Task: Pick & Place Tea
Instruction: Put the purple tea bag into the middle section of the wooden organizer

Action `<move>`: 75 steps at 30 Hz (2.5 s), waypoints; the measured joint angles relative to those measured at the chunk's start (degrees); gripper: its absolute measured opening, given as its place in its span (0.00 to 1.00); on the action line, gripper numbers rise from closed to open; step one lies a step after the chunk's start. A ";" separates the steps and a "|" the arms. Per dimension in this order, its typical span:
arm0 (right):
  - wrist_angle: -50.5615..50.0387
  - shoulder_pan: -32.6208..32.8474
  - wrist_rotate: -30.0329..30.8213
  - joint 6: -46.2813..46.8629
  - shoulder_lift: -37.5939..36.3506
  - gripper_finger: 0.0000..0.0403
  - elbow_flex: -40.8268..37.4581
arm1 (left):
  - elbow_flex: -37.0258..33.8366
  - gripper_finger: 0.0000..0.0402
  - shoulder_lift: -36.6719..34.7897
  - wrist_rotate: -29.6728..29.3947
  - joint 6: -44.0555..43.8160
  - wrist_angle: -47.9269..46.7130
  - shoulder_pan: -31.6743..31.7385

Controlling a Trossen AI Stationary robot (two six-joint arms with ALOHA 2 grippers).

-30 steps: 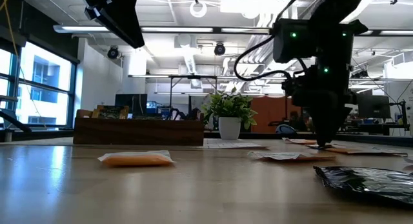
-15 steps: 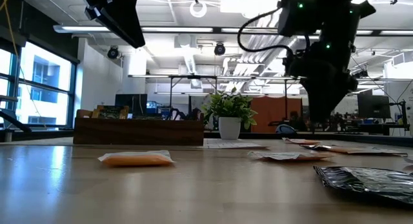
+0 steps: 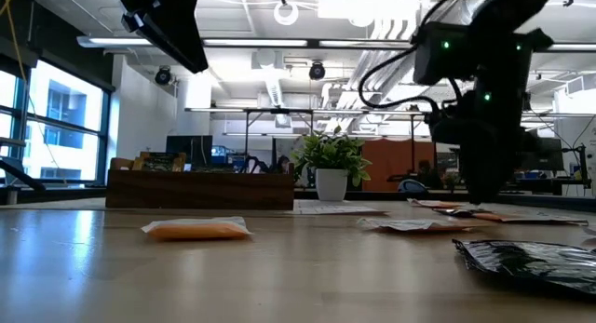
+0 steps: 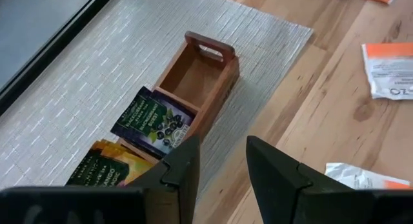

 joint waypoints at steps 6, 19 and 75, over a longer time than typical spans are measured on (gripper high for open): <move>9.49 -3.60 -0.10 -0.11 -0.05 0.36 -4.66 | -0.01 0.31 0.00 0.09 0.37 0.58 0.00; 12.85 -3.29 1.28 -2.46 -0.13 0.35 -7.57 | -0.02 0.31 0.00 0.15 0.43 0.60 0.00; 47.51 6.92 39.34 -90.88 50.01 0.04 55.19 | 0.11 0.31 -7.54 -6.56 3.23 -2.91 -0.11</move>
